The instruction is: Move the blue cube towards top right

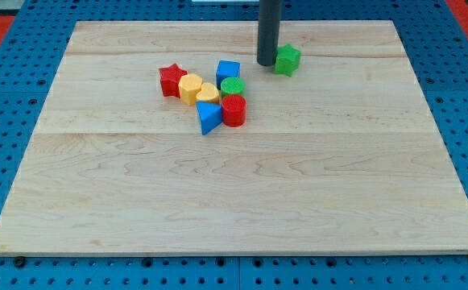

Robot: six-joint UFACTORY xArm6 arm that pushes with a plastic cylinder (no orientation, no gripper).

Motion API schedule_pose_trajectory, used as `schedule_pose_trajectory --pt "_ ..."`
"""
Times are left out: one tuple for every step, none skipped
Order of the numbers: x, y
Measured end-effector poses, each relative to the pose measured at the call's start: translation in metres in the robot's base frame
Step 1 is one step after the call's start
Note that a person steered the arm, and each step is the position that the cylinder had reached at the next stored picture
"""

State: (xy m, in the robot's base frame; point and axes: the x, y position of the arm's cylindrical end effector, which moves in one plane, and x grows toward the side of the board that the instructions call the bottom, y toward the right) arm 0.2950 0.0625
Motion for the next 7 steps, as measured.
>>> schedule_pose_trajectory --pt "0.0 0.03" --pt "-0.008 0.061" --pt "-0.005 0.062" --pt "0.003 -0.002" --pt "-0.022 -0.042" --pt "-0.03 -0.065" --pt "-0.015 -0.116"
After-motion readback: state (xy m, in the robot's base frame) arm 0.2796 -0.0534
